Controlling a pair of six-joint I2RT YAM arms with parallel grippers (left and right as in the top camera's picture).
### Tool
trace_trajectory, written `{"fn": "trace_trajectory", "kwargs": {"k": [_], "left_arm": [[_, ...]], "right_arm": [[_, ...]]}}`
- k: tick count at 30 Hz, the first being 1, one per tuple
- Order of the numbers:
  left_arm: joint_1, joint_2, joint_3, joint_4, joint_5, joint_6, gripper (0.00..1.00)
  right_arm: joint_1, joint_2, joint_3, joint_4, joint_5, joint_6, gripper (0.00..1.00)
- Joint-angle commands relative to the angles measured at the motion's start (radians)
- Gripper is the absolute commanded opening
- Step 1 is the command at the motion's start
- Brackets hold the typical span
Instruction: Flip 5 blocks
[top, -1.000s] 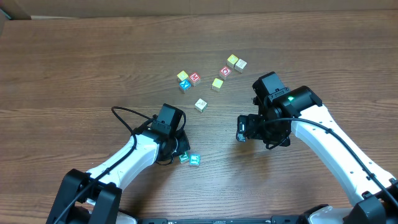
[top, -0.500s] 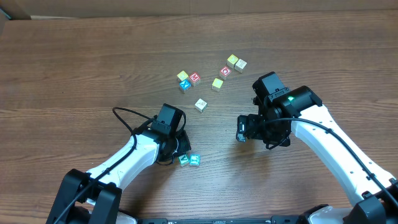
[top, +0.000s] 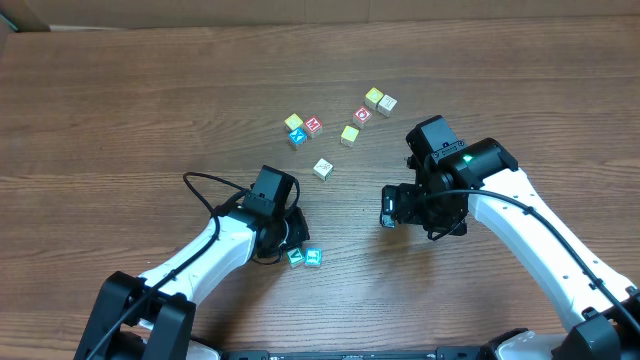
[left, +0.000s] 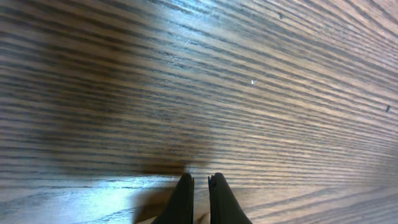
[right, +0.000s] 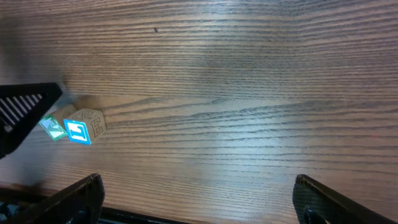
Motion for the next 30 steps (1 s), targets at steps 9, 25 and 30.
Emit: {"fn": "trace_trajectory", "kwargs": {"k": [9, 25, 30], "left_arm": [[0.118, 0.0, 0.214, -0.42, -0.126, 0.006, 0.04], [0.062, 0.006, 0.181, -0.506, -0.042, 0.01, 0.04], [0.023, 0.043, 0.181, -0.504, -0.042, 0.006, 0.04]], "right_arm": [[0.005, -0.004, -0.003, 0.0, 0.006, -0.003, 0.98], [0.005, -0.004, -0.004, -0.016, 0.006, -0.003, 0.98], [0.005, -0.004, -0.004, -0.015, 0.006, -0.003, 0.98]]}}
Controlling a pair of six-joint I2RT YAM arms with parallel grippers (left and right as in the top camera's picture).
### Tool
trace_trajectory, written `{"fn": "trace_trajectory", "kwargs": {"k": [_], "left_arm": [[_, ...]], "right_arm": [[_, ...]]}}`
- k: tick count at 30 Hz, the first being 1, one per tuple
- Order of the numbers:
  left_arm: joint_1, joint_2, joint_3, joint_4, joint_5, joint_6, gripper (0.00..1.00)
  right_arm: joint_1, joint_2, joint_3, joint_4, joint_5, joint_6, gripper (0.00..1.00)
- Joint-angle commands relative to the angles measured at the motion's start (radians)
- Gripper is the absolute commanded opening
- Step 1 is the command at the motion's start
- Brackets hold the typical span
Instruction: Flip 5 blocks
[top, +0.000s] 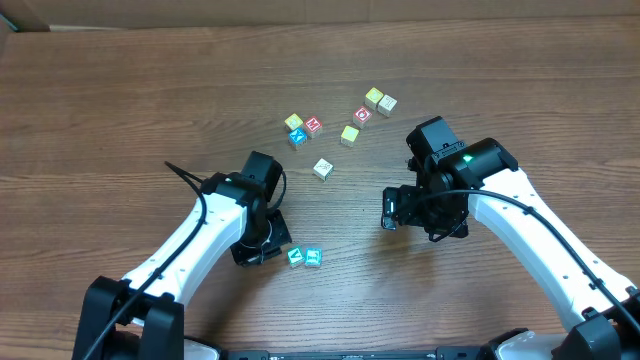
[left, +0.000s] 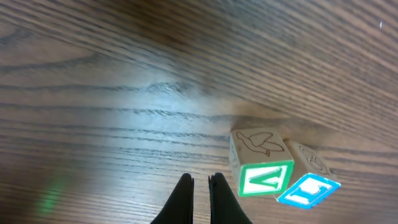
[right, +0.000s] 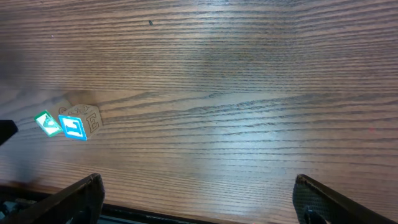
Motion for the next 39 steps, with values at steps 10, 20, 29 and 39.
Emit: {"fn": "trace_trajectory", "kwargs": {"k": [10, 20, 29, 39], "left_arm": [[-0.047, 0.148, -0.01, 0.069, 0.016, -0.01, 0.04], [-0.047, 0.156, -0.01, 0.13, 0.02, -0.01, 0.04], [-0.045, 0.156, -0.01, 0.164, 0.018, 0.01, 0.04], [-0.039, 0.156, -0.01, 0.161, -0.002, 0.039, 0.04]], "right_arm": [[0.005, -0.004, -0.004, -0.002, 0.007, -0.003, 0.98], [0.005, -0.004, -0.004, 0.003, 0.007, -0.003, 0.98], [0.005, -0.004, -0.004, 0.006, 0.007, -0.003, 0.98], [0.005, -0.004, -0.004, 0.005, 0.007, -0.003, 0.98]]}}
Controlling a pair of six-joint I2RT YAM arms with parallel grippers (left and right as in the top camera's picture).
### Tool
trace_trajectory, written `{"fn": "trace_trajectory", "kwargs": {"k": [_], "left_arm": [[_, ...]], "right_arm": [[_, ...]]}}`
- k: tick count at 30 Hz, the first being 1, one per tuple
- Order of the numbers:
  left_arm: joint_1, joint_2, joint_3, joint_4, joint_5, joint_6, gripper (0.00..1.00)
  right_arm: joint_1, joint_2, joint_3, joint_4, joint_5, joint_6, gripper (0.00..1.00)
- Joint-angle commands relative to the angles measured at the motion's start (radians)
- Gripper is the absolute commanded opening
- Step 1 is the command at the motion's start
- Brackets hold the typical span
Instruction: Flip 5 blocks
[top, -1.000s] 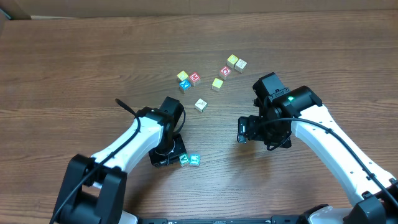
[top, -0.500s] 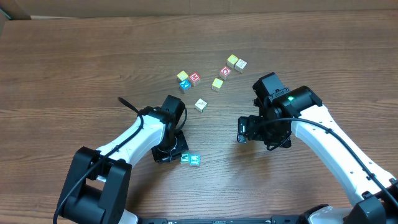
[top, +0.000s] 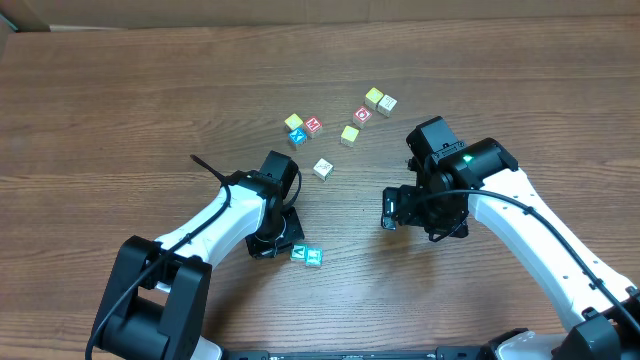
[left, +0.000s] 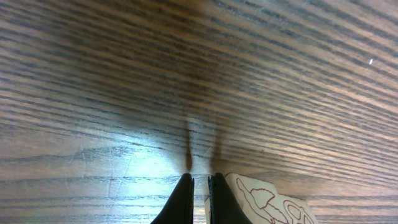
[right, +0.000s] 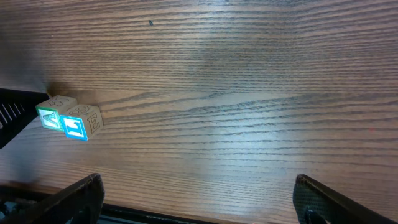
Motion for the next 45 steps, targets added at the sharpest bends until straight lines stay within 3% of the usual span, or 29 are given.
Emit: {"fn": "trace_trajectory", "kwargs": {"k": [1, 10, 20, 45], "left_arm": [[0.008, 0.008, -0.009, -0.007, -0.011, 0.021, 0.04], [0.06, 0.008, -0.009, 0.085, -0.03, 0.024, 0.04], [0.026, 0.009, -0.009, 0.198, 0.055, 0.058, 0.04], [0.023, 0.009, -0.009, 0.148, 0.136, 0.088, 0.04]], "right_arm": [[0.005, -0.004, -0.004, 0.004, 0.006, -0.003, 0.98], [0.005, -0.004, -0.003, 0.007, 0.006, -0.002, 0.98], [0.005, -0.004, -0.004, 0.007, 0.006, -0.002, 0.98], [0.005, -0.004, -0.004, 0.006, 0.006, -0.002, 0.98]]}}
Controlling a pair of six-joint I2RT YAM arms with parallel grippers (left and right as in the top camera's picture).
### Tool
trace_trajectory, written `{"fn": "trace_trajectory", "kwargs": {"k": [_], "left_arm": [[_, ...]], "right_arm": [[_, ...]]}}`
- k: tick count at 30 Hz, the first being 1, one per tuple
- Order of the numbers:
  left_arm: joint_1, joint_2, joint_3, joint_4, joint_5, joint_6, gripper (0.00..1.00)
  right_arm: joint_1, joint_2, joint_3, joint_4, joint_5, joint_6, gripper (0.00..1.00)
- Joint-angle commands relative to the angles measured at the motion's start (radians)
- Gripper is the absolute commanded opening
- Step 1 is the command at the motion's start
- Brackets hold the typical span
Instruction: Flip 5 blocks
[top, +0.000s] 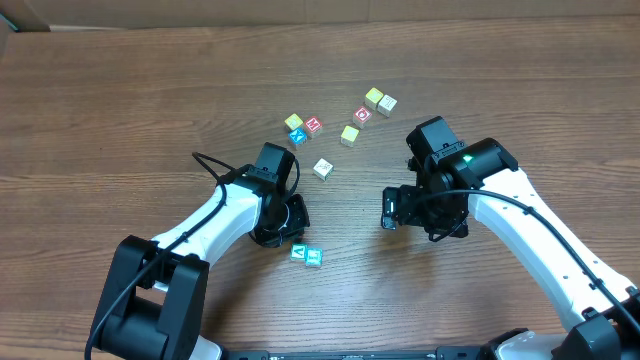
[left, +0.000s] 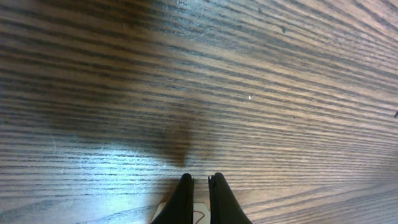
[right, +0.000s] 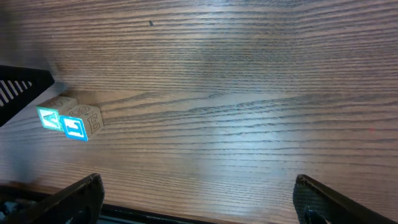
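Observation:
Two lit blocks lie side by side near the front of the table, a green-faced block (top: 299, 252) (right: 48, 117) and a blue-faced block (top: 313, 257) (right: 76, 128). My left gripper (top: 288, 232) (left: 200, 182) is shut, tips down at the tabletop just behind the green block; only a pale sliver of that block (left: 186, 216) shows under its fingers. My right gripper (top: 392, 207) (right: 200, 202) hangs open to the right of the pair, nothing between its fingers. Several more blocks sit farther back, among them a white block (top: 322, 168).
The back cluster holds a yellow block (top: 293, 122), a red block (top: 313, 125), a small blue block (top: 297, 137), a yellow-green block (top: 349, 134) and a tan block (top: 387, 103). All rest on the wooden table (top: 120, 110).
My left gripper, still shut, has drawn back a little from the green block, which now shows only as a sliver under its fingers. The right arm has not moved.
First my shut left gripper stood right beside the two lit blocks, the green one tilted. Then it was to their left, a bird face showing on the green block. Later its tips touched that block, which sat square. Now it stands just behind it.

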Motion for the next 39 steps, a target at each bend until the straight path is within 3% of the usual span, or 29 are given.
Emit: {"fn": "trace_trajectory", "kwargs": {"k": [1, 39], "left_arm": [[-0.003, 0.009, -0.008, -0.005, 0.014, 0.034, 0.04], [-0.043, 0.009, -0.008, -0.04, 0.014, 0.033, 0.04]], "right_arm": [[0.005, -0.004, -0.004, 0.005, 0.006, -0.003, 0.98], [0.005, -0.004, -0.004, 0.004, 0.006, -0.002, 0.98]]}}
